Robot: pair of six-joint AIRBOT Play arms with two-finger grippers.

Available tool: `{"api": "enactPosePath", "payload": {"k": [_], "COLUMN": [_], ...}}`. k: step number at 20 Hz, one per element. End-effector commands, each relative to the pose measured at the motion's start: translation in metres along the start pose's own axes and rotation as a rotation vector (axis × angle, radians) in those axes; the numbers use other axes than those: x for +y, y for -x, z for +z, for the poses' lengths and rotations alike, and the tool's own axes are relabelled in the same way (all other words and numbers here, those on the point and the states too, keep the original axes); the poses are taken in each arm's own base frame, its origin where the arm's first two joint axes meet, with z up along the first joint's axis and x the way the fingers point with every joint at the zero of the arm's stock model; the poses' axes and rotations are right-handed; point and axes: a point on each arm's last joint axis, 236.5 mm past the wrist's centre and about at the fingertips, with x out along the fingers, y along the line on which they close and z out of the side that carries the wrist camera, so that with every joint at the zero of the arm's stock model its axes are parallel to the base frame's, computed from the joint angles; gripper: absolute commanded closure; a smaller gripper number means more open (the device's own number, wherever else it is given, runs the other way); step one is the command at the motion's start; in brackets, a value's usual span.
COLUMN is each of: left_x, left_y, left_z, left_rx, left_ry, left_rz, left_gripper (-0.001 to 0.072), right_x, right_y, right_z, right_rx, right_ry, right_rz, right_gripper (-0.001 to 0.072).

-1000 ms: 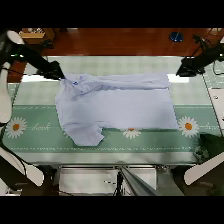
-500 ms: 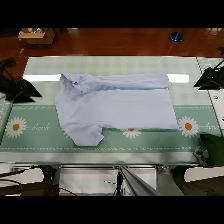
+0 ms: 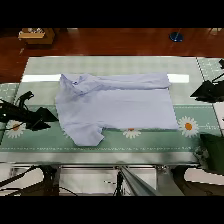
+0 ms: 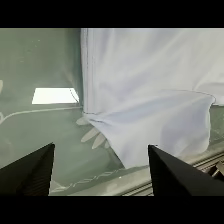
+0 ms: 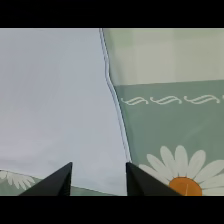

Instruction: Fold the shirts.

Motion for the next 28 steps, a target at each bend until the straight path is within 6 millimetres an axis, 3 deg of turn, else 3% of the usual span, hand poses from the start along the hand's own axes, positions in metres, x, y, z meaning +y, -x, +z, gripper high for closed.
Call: {"api": "enactPosePath", "payload": {"k": [1, 5, 8, 9, 10, 11, 13, 15, 16, 18, 19, 22, 25, 28], "left_x": [0.004, -0.001, -0.004, -0.005, -0.005, -0.006, -0.007, -0.008, -0.009, -0.011, -0.011, -0.011, -0.012, -0.012], "left_y": [-0.024, -0.046, -0.062, -0.065, -0.067, -0.068, -0.067, -0.064, -0.064, -0.064, -0.064, -0.063, -0.063, -0.063], "left_z": [0.002, 0.008, 0.030, 0.035, 0.035, 0.033, 0.024, 0.017, 0.014, 0.010, 0.009, 0.009, 0.008, 0.006], "left_rx": [-0.023, -0.002, -0.069, -0.087, -0.085, -0.073, -0.038, -0.010, 0.001, 0.017, 0.021, 0.023, 0.028, 0.036], "left_ry": [0.014, 0.008, 0.039, 0.061, 0.064, 0.050, 0.032, 0.014, 0.003, -0.012, -0.013, -0.013, -0.032, -0.042], "left_rz": [0.003, -0.002, 0.004, 0.009, 0.013, 0.011, 0.001, -0.013, -0.014, -0.021, -0.023, -0.024, -0.027, -0.030], "left_gripper": [0.0028, 0.0029, 0.0061, 0.0185, 0.0511, 0.0671, 0.0679, 0.0679, 0.0679, 0.0679, 0.0679, 0.0678, 0.0678, 0.0678], "right_x": [-0.002, -0.002, 0.001, 0.004, 0.007, 0.009, 0.005, -0.014, -0.025, -0.035, -0.038, -0.043, -0.042, -0.030], "right_y": [-0.010, -0.014, -0.013, -0.012, -0.008, -0.005, 0.002, 0.002, -0.004, -0.018, -0.025, -0.048, -0.071, -0.090], "right_z": [-0.010, -0.015, -0.017, -0.017, -0.016, -0.015, -0.016, -0.034, -0.048, -0.072, -0.082, -0.109, -0.118, -0.115], "right_rx": [-0.007, 0.007, 0.014, 0.009, -0.004, -0.017, -0.032, 0.021, 0.051, 0.085, 0.097, 0.144, 0.131, 0.070], "right_ry": [-0.002, -0.008, -0.009, -0.006, -0.002, 0.003, -0.005, -0.056, -0.107, -0.210, -0.243, -0.283, -0.322, -0.372], "right_rz": [0.003, 0.011, 0.025, 0.030, 0.034, 0.029, 0.007, -0.025, -0.018, 0.059, 0.091, 0.123, 0.151, 0.224], "right_gripper": [0.0281, 0.0282, 0.0285, 0.0286, 0.0285, 0.0286, 0.0284, 0.0274, 0.0221, 0.0212, 0.0169, 0.0169, 0.0173, 0.0175]}}
